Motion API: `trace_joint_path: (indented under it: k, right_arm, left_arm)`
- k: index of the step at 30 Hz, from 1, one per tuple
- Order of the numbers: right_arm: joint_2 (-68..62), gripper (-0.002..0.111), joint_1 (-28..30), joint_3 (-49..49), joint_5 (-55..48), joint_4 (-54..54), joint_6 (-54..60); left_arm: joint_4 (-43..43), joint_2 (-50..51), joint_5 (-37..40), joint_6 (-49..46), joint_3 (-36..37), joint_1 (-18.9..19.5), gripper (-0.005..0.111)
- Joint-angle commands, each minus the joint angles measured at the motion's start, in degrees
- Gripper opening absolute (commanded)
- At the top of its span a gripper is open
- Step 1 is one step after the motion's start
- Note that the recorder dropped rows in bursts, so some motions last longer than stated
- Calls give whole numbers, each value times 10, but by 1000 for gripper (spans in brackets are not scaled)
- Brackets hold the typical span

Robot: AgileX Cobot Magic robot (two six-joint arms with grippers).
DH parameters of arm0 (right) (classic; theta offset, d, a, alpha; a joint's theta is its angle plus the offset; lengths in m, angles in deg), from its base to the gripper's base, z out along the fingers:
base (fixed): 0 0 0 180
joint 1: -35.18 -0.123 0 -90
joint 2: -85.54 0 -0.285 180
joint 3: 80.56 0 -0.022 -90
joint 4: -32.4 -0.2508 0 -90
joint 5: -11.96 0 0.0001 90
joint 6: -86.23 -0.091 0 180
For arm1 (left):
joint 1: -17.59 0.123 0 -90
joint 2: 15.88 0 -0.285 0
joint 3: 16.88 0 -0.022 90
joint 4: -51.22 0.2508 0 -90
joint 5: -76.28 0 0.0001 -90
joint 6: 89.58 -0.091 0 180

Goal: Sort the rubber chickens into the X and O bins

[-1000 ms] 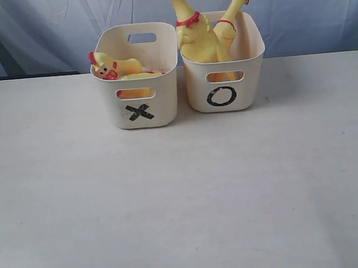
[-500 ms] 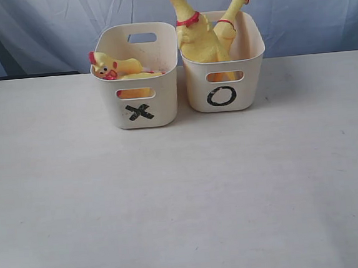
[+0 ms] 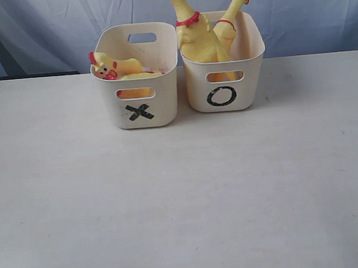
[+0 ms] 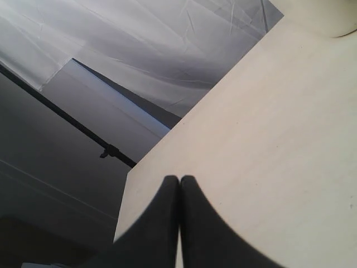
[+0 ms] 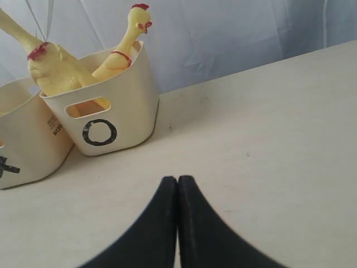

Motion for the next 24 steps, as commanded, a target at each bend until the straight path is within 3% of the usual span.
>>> trace_joint_path:
  k: [1,24]
  right_arm:
    - [3,-1,2,1,-2,2,2]
    - [3,-1,2,1,8,-36,2]
  left_arm:
    - [-2,-3,1,3,1,0,0]
    - [-2,-3,-8,3,1,0,0]
